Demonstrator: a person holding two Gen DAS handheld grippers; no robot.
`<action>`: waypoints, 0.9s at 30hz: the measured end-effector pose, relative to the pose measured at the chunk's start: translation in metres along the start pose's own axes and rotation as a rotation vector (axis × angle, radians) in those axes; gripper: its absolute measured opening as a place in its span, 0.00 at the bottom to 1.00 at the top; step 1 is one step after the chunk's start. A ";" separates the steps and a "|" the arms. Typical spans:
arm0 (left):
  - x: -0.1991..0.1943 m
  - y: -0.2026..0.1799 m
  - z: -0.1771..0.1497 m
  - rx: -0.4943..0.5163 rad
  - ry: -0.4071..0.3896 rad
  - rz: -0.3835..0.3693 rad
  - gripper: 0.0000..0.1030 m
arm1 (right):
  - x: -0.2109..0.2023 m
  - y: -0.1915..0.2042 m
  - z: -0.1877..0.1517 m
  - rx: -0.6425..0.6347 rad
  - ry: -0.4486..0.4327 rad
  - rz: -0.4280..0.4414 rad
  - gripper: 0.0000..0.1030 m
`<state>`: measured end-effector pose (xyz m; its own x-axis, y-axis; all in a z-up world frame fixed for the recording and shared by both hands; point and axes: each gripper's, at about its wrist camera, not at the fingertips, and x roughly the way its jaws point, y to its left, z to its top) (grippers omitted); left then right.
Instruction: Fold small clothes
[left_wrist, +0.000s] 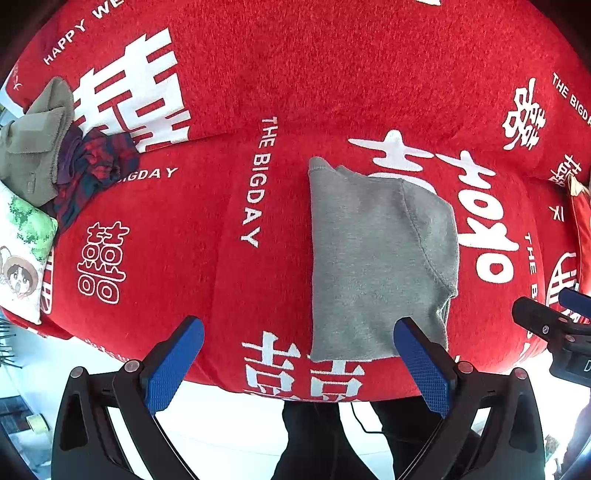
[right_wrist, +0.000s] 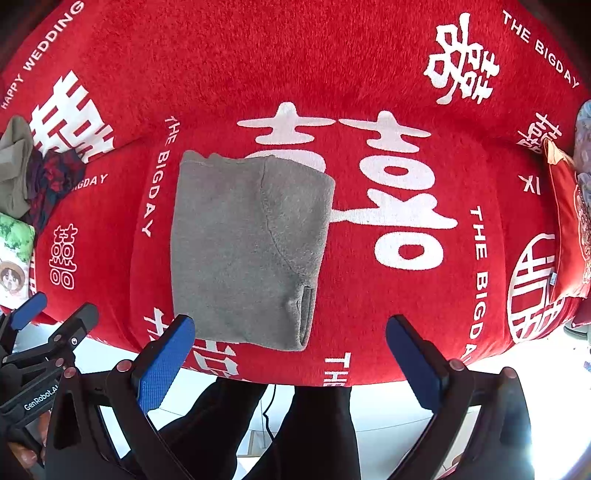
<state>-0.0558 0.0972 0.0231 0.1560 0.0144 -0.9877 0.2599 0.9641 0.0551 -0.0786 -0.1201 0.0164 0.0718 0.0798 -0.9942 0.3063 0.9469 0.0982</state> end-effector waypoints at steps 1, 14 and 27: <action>0.000 0.000 0.000 0.000 0.000 0.000 1.00 | 0.000 0.000 0.000 -0.002 0.000 -0.001 1.00; -0.003 0.003 0.001 -0.006 -0.007 0.002 1.00 | -0.001 0.004 0.001 -0.021 -0.003 -0.008 1.00; -0.003 0.003 0.000 -0.005 -0.009 0.003 1.00 | -0.003 0.003 0.001 -0.016 -0.003 -0.011 1.00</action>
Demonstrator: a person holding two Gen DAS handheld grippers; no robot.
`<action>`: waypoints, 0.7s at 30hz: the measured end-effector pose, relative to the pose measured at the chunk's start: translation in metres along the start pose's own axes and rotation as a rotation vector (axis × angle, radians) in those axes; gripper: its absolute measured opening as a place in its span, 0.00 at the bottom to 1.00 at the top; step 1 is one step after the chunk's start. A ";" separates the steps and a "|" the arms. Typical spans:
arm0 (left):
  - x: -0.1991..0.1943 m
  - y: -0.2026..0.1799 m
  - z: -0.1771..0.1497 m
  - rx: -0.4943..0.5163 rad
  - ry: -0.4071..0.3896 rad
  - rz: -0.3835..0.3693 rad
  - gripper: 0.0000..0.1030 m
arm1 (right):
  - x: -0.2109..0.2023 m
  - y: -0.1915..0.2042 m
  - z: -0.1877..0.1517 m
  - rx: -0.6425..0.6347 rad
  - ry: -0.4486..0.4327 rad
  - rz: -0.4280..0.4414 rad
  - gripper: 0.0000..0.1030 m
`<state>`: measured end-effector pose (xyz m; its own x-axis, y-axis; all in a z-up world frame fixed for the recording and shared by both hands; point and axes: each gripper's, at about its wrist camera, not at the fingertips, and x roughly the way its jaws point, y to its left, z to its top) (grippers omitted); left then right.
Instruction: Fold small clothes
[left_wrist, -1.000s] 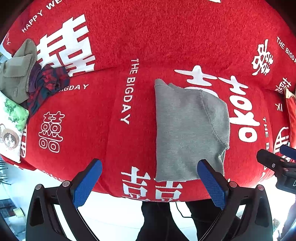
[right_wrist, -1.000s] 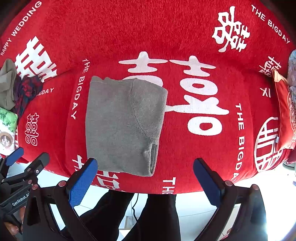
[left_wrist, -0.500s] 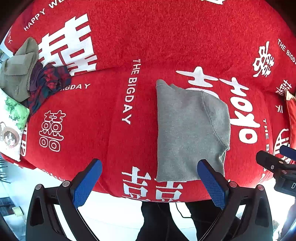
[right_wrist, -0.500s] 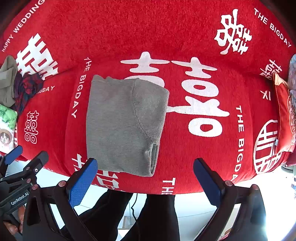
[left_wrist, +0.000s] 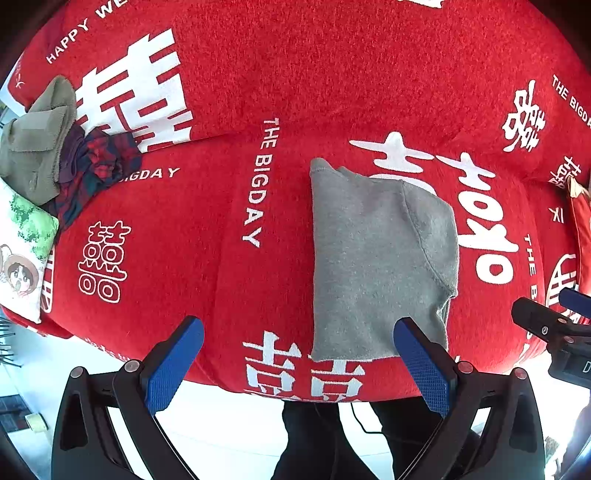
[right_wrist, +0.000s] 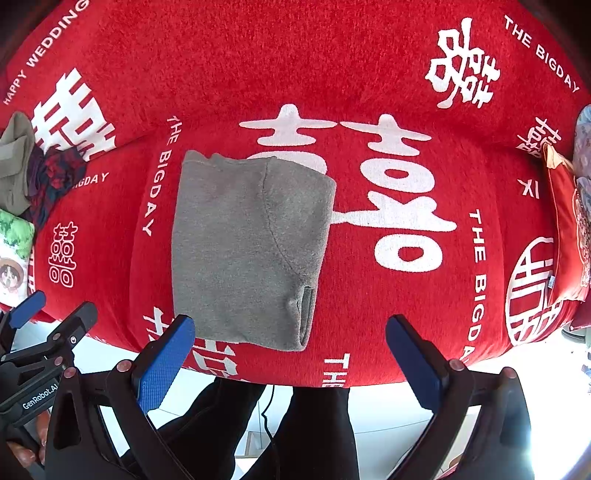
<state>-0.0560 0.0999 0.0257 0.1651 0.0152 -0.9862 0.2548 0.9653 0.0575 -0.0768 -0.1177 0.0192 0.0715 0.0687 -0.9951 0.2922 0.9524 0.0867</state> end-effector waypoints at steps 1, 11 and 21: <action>0.000 0.000 0.000 0.000 0.000 0.000 1.00 | 0.000 0.000 -0.001 0.000 -0.001 -0.001 1.00; -0.003 -0.002 -0.003 0.012 -0.003 0.006 1.00 | -0.005 0.001 -0.005 0.008 -0.020 -0.016 1.00; -0.004 -0.001 -0.003 0.012 -0.008 0.006 1.00 | -0.009 0.003 -0.006 -0.006 -0.037 -0.030 1.00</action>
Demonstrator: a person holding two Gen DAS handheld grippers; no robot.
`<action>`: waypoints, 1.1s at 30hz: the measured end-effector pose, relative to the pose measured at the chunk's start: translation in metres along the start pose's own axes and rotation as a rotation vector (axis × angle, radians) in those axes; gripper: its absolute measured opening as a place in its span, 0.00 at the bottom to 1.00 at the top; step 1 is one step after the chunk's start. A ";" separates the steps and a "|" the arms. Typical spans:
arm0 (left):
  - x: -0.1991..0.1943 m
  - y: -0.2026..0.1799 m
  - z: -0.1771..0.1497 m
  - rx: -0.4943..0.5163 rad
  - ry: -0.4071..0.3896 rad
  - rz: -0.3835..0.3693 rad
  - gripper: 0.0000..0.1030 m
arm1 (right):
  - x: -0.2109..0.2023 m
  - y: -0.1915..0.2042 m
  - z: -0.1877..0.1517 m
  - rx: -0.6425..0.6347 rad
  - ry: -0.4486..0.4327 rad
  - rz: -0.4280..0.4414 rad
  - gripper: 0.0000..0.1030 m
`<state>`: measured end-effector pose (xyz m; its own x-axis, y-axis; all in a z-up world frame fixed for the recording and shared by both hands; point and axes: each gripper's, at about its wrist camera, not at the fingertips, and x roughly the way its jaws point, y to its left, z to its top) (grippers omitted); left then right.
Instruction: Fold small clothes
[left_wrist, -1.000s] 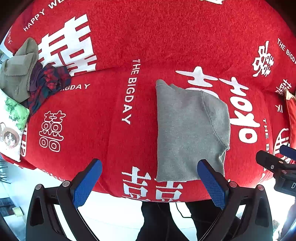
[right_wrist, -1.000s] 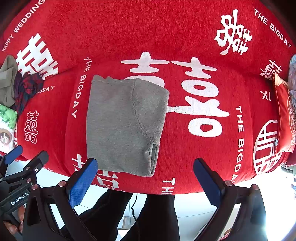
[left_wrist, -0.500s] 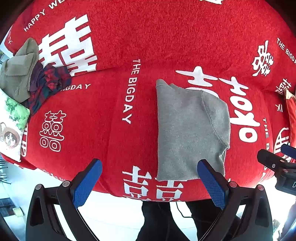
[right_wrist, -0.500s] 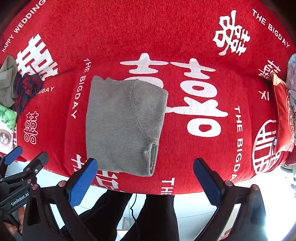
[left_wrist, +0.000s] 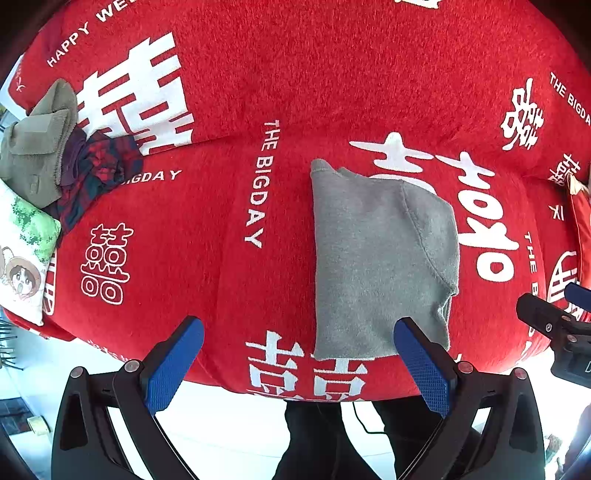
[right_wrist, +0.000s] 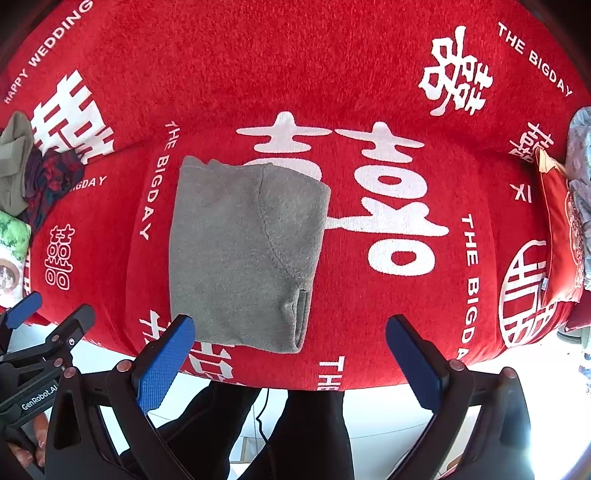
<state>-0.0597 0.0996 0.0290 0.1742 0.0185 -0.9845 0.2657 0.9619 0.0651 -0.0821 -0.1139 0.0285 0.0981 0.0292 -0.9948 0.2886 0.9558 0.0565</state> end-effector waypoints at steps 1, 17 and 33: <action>0.000 0.000 0.000 0.000 0.000 0.000 1.00 | 0.000 0.001 -0.001 -0.002 -0.001 -0.001 1.00; -0.005 0.003 -0.001 -0.006 -0.009 0.009 1.00 | -0.001 0.005 -0.005 -0.008 0.000 0.002 1.00; -0.006 0.006 -0.002 -0.025 -0.027 0.006 1.00 | 0.001 0.009 -0.006 -0.016 0.006 0.005 1.00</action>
